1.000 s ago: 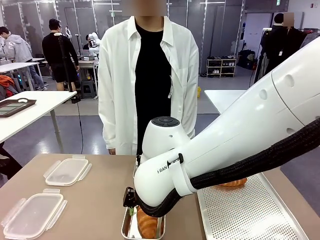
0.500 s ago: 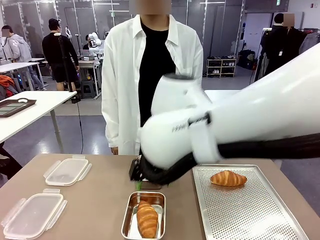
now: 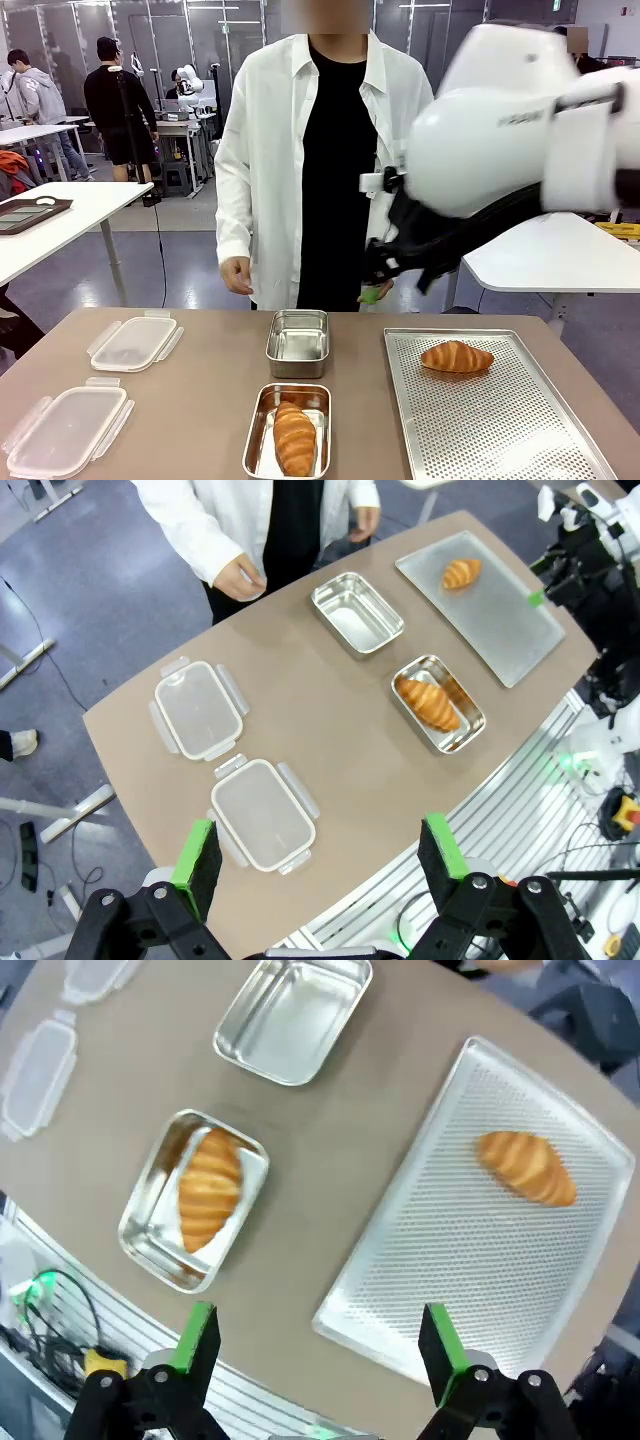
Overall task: Place the bread into the airtight container.
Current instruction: Pick up a Butter Roll and place it into an empty Airtight Container.
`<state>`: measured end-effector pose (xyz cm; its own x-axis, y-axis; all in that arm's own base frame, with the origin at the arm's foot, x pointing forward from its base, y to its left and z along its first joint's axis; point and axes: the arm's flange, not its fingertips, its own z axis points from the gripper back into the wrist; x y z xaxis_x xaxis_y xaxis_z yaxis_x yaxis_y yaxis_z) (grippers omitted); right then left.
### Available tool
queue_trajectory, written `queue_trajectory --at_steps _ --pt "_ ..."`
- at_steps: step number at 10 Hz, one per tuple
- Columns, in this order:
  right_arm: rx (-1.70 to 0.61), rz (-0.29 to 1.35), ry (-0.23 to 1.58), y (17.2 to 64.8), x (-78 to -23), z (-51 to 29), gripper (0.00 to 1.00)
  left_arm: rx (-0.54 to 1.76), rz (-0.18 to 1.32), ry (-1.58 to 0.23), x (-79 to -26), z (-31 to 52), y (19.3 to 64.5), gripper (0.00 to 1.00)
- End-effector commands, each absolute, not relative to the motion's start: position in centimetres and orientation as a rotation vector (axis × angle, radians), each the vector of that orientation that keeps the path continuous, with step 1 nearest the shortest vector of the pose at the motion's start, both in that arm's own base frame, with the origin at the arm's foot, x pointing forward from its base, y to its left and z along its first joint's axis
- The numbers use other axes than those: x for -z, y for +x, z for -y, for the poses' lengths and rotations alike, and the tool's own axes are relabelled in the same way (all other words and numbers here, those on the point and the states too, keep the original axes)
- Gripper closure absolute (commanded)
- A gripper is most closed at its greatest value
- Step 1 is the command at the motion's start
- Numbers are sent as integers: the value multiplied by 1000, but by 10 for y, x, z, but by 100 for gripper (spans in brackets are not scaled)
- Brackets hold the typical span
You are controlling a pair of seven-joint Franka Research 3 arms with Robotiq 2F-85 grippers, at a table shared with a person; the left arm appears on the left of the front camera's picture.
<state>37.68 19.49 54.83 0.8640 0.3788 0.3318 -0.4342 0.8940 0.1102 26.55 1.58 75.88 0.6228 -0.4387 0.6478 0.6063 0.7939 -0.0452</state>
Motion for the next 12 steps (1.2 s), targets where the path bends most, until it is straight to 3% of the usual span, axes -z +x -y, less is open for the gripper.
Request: queue_trajectory --at_steps 1,3,6,8,9,12 --pt "-547 347 194 397 -539 -137 0 627 666 -271 -761 -15 266 0" --pt "-569 390 136 432 -527 -87 0 627 666 -271 -761 -15 266 0" --pt "-485 315 229 488 -468 -71 0 627 666 -271 -761 -15 266 0" --pt "-431 294 246 501 -447 -52 0 627 666 -271 -761 -15 266 0" --pt "-407 341 357 485 -465 -23 0 627 666 -271 -761 -15 266 0" --pt "-130 498 615 397 -493 166 0 627 666 -271 -761 -15 266 0"
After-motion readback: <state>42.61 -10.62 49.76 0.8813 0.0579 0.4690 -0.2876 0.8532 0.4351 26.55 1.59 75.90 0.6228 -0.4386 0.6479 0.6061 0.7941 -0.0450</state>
